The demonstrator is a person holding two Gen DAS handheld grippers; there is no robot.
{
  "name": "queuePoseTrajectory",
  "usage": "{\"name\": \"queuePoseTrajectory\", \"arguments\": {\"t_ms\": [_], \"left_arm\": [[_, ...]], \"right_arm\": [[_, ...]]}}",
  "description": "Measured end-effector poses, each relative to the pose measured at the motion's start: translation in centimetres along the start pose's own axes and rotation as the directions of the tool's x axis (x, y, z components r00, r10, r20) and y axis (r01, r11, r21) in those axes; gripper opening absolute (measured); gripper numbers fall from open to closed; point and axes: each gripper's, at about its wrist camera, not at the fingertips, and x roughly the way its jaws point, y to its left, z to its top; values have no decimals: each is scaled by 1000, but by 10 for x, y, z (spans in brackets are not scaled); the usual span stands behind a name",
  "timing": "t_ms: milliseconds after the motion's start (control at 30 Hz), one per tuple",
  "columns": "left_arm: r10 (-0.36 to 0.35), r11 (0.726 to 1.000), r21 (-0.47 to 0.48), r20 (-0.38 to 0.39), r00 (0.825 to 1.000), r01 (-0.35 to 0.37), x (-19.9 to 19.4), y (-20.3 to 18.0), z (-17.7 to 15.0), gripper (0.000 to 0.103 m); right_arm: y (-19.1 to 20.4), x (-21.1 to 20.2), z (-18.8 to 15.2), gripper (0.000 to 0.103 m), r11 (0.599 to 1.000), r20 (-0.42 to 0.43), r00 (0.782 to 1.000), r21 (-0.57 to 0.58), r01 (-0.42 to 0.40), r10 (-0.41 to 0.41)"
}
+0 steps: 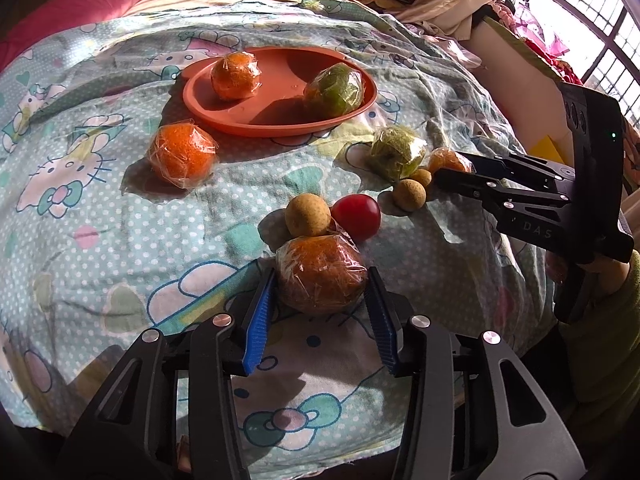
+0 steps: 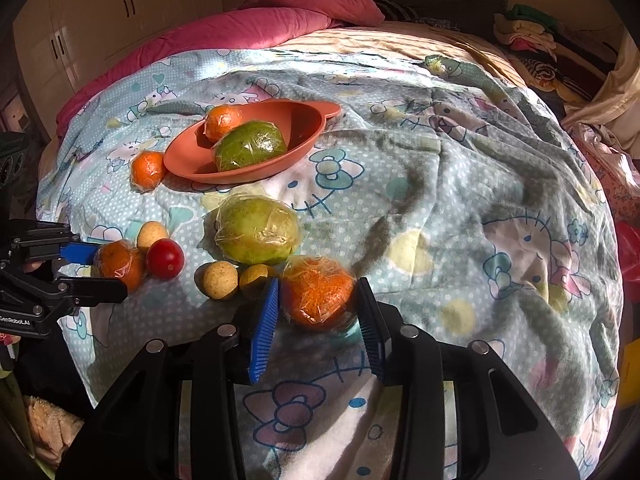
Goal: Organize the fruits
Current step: 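Grasp a bagged orange beside the tomato with the left tool while the right tool grasps another bagged orange, then lift both bagged oranges off the bed cover with both tools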
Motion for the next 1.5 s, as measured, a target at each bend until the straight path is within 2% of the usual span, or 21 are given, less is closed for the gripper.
{"name": "queuePoseTrajectory", "arguments": {"t_ms": [733, 1500], "left_arm": [[-28, 1000, -3, 33, 999, 28, -20, 0, 1, 35], [-14, 999, -32, 102, 995, 17, -40, 17, 28, 35]], "right_arm": [[-8, -17, 1, 37, 999, 33, 999, 51, 16, -18], [3, -28, 36, 37, 999, 100, 995, 27, -22, 20]]}}
